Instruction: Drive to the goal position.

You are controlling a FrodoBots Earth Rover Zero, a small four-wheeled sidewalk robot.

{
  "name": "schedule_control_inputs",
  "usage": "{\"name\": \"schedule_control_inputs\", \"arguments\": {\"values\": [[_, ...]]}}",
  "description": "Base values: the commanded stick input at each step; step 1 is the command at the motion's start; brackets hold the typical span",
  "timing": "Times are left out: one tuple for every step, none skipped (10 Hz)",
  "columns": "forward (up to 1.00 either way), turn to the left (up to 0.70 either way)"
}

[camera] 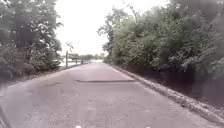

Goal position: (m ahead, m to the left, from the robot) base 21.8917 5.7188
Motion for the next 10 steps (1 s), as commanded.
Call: {"name": "schedule_control_inputs", "arguments": {"values": [[0.07, -0.01], [0.07, -0.01], [0.07, -0.01], [0.07, -0.01], [0.07, -0.01], [0.07, -0.01], [0.07, -0.01], [0.07, -0.01], [0.07, -0.01], [0.07, -0.01]]}}
